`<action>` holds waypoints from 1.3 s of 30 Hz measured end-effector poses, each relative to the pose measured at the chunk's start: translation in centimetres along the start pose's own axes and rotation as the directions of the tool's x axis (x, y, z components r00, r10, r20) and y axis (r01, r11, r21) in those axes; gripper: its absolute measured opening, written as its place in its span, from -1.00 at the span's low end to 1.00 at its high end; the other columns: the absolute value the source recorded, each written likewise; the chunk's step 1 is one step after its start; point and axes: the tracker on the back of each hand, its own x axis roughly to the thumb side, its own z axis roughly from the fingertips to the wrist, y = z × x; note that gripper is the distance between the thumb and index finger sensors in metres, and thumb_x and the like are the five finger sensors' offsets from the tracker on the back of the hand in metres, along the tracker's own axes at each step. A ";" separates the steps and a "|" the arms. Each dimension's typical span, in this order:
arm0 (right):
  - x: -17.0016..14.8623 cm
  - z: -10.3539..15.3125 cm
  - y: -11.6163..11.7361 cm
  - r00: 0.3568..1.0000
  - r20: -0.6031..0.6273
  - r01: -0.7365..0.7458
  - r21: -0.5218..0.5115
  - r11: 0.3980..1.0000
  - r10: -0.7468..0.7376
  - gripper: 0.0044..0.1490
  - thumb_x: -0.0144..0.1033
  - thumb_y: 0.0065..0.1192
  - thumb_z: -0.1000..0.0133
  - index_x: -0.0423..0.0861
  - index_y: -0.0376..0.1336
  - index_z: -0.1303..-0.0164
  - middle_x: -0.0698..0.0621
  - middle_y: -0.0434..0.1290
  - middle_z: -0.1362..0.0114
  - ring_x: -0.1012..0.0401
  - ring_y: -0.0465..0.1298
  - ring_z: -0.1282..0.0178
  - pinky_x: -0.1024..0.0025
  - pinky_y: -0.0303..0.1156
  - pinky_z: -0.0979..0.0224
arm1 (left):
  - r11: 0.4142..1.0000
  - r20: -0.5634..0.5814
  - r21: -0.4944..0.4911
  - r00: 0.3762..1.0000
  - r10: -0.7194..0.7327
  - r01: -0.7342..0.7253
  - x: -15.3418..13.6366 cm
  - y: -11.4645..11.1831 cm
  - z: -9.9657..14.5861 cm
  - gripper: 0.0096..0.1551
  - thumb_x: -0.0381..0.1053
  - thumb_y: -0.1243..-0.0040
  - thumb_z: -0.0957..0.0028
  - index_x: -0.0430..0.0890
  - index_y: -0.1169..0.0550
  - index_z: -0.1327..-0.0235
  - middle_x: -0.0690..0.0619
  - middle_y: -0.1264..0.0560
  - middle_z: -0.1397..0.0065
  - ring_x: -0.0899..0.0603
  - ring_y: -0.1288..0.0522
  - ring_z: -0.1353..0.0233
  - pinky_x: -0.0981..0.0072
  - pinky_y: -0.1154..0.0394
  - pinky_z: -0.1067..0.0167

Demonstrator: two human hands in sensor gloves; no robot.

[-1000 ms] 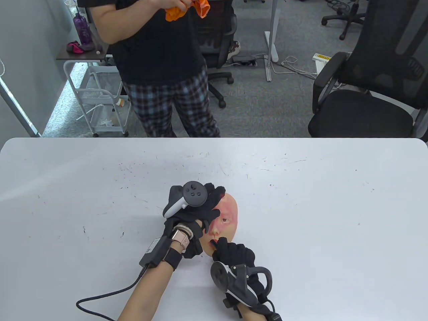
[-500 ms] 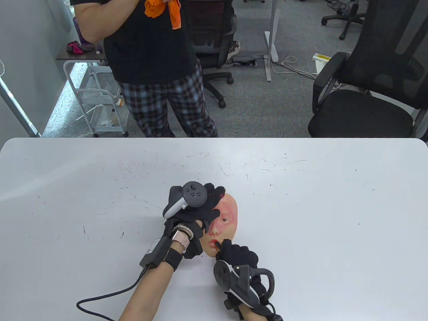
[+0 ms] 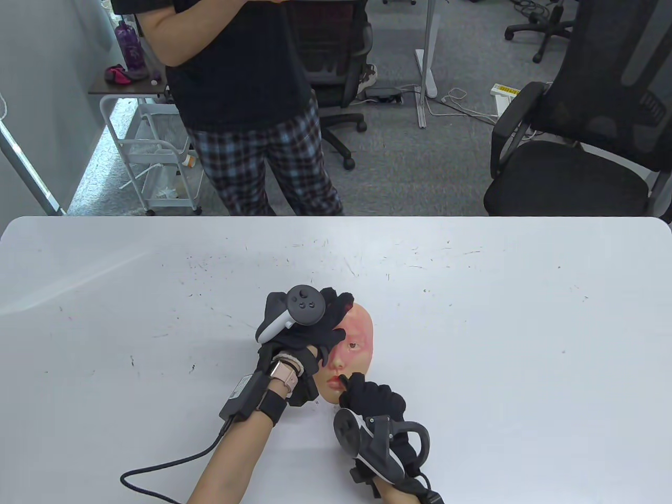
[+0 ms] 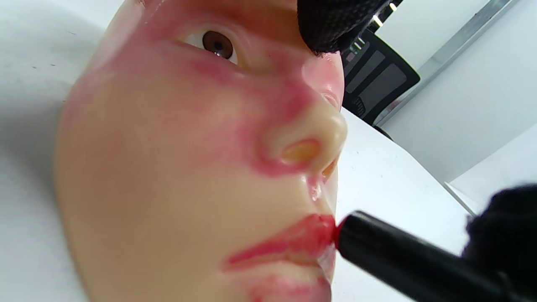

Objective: Apply lipstick on mannequin lips

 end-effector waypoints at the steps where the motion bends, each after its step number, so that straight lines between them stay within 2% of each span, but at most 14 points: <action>1: -0.1 0.0 0.0 1.000 0.005 0.005 0.007 1.000 -0.005 -0.33 -0.02 0.20 -0.05 -0.15 0.35 -0.26 0.05 0.56 0.13 0.15 0.55 0.12 0.02 0.43 -0.17 | 1.000 0.000 0.000 1.000 0.000 0.000 0.0 0.0 0.0 -0.10 0.05 -0.15 -0.15 0.31 -0.02 -0.69 0.05 0.24 -0.76 -0.20 0.30 -0.69 -0.19 0.13 -0.60; 3: -0.2 0.0 0.1 1.000 0.010 0.016 0.038 0.999 -0.016 -0.33 -0.02 0.19 -0.05 -0.16 0.36 -0.25 0.06 0.56 0.14 0.15 0.55 0.13 0.02 0.44 -0.16 | 1.000 -0.001 -0.001 1.000 0.000 0.000 0.0 0.0 0.0 -0.10 0.05 -0.16 -0.14 0.32 -0.02 -0.69 0.05 0.24 -0.76 -0.21 0.30 -0.69 -0.20 0.13 -0.59; 10: -0.4 0.0 0.0 0.999 -0.031 0.010 0.037 0.999 -0.008 -0.34 -0.02 0.19 -0.05 -0.15 0.35 -0.26 0.06 0.56 0.13 0.15 0.55 0.12 0.02 0.43 -0.17 | 1.000 -0.001 0.001 1.000 0.002 -0.002 0.0 0.0 0.0 -0.11 0.05 -0.16 -0.15 0.31 -0.02 -0.69 0.06 0.24 -0.76 -0.20 0.30 -0.69 -0.19 0.14 -0.60; 15: 0.7 0.1 0.0 0.997 0.079 -0.004 0.034 0.999 0.001 -0.34 0.00 0.16 -0.09 -0.12 0.31 -0.31 0.07 0.54 0.08 0.16 0.54 0.07 0.04 0.41 -0.22 | 1.000 0.000 0.000 1.000 0.000 0.000 0.0 0.0 0.0 -0.10 0.05 -0.15 -0.15 0.31 -0.02 -0.69 0.05 0.24 -0.76 -0.20 0.30 -0.69 -0.19 0.14 -0.60; 18: 1.2 -0.2 0.1 0.997 0.076 -0.019 0.059 0.998 0.015 -0.34 0.01 0.14 -0.11 -0.10 0.28 -0.34 0.07 0.53 0.04 0.16 0.52 0.03 0.03 0.39 -0.26 | 1.000 0.001 0.000 1.000 -0.002 0.002 0.0 0.0 0.0 -0.10 0.05 -0.15 -0.15 0.31 -0.01 -0.69 0.05 0.24 -0.76 -0.20 0.30 -0.69 -0.19 0.13 -0.60; 25: 0.4 0.1 -0.3 1.000 0.010 -0.008 -0.043 0.999 0.009 -0.34 -0.02 0.20 -0.05 -0.15 0.34 -0.27 0.05 0.55 0.12 0.14 0.54 0.11 0.01 0.41 -0.19 | 1.000 0.000 0.000 1.000 -0.005 0.005 0.0 0.0 0.0 -0.10 0.05 -0.16 -0.14 0.32 -0.02 -0.69 0.05 0.24 -0.76 -0.20 0.30 -0.69 -0.19 0.13 -0.59; 30: 0.5 0.2 -0.2 0.998 0.059 0.006 -0.015 1.000 -0.005 -0.34 0.00 0.19 -0.05 -0.13 0.35 -0.26 0.07 0.56 0.13 0.16 0.54 0.11 0.03 0.42 -0.19 | 1.000 0.002 0.000 1.000 -0.004 0.004 -0.1 0.0 0.0 -0.10 0.05 -0.15 -0.15 0.32 -0.01 -0.69 0.06 0.24 -0.76 -0.20 0.30 -0.69 -0.19 0.13 -0.60; 35: 1.6 -0.4 0.3 0.995 0.098 -0.020 0.080 0.997 0.012 -0.34 0.01 0.16 -0.10 -0.10 0.29 -0.33 0.08 0.53 0.06 0.16 0.52 0.04 0.03 0.39 -0.25 | 1.000 0.002 -0.001 1.000 -0.005 0.005 -0.1 0.0 0.0 -0.10 0.05 -0.15 -0.15 0.32 -0.01 -0.69 0.06 0.24 -0.76 -0.20 0.30 -0.69 -0.19 0.13 -0.60; 39: 1.1 -0.4 0.2 0.997 0.080 0.015 0.066 0.998 -0.020 -0.34 0.01 0.18 -0.08 -0.11 0.31 -0.31 0.07 0.54 0.09 0.15 0.53 0.06 0.02 0.40 -0.24 | 1.000 0.002 -0.001 1.000 -0.005 0.005 -0.1 0.0 0.0 -0.12 0.05 -0.13 -0.18 0.29 0.00 -0.69 0.06 0.24 -0.75 -0.18 0.31 -0.69 -0.15 0.14 -0.61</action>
